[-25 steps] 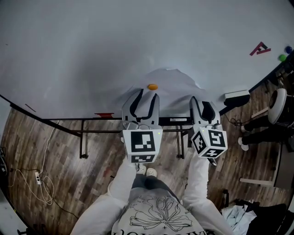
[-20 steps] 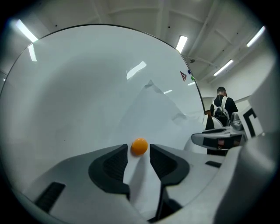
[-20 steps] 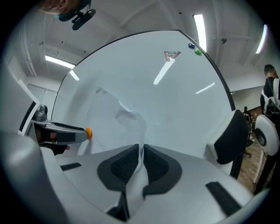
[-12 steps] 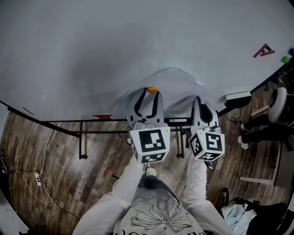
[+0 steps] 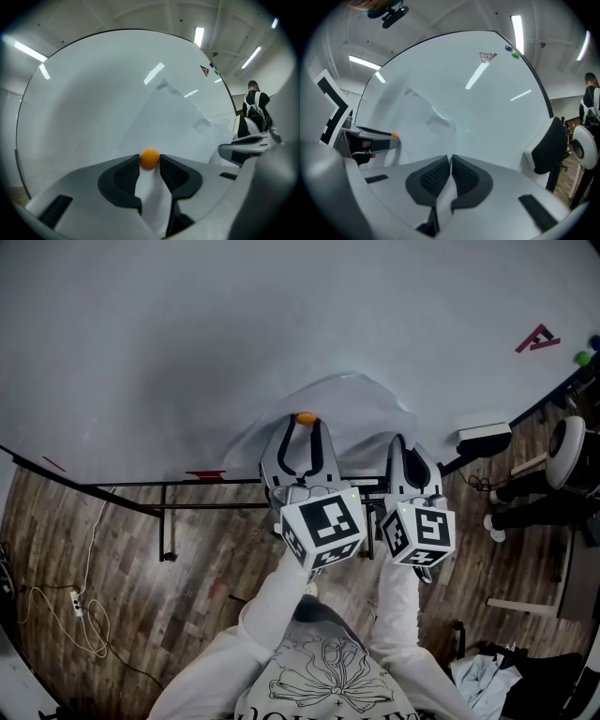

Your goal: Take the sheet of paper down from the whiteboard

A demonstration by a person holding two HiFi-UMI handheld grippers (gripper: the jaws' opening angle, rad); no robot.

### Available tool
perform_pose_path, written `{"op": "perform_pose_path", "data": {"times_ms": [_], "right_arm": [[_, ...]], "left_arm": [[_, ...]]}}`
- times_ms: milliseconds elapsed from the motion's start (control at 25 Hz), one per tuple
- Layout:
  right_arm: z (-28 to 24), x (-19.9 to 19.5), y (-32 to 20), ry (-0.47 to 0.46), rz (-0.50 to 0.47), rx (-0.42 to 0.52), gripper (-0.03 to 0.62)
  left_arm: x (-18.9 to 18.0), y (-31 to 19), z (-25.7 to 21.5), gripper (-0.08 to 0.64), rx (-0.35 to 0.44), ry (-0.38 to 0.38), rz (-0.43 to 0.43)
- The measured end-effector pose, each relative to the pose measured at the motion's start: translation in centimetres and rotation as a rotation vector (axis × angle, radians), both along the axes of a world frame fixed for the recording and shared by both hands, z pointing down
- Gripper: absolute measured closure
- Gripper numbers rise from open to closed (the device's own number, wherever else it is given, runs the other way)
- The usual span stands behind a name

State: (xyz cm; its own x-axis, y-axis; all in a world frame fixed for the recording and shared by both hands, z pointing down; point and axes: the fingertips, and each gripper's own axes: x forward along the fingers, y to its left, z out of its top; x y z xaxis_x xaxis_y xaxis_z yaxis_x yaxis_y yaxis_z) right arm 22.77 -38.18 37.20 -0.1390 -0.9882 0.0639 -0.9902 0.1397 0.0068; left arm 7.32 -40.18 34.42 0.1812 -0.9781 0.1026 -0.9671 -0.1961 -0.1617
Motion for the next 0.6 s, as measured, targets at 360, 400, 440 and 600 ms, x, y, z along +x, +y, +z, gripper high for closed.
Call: {"op": "perform_pose_path", "data": {"times_ms": [360,400,440,600], "right_arm": [[0.10,0.20,0.12,-0.004,0.011,-0.002,0.586],[0.08,0.22,0.15,-0.009,0.013,-0.002,0.588],[0.03,0.21,0.21,-0.015,0.016,-0.001,0.588],[-0.38,-0.06,0.56,-0.027,0.022,0.007,0.589]], "left_arm": [[0.06,0.06,0.04,0.443,0.013,0.035,0.019],[0.05,0.05,0.02,0.443,0.008,0.042,0.027],[0.03,0.06,0.02,0.443,0.004,0.050,0.035],[-0.45,0.13,0.18,0.445,-0.019,0.082,0.051]]}}
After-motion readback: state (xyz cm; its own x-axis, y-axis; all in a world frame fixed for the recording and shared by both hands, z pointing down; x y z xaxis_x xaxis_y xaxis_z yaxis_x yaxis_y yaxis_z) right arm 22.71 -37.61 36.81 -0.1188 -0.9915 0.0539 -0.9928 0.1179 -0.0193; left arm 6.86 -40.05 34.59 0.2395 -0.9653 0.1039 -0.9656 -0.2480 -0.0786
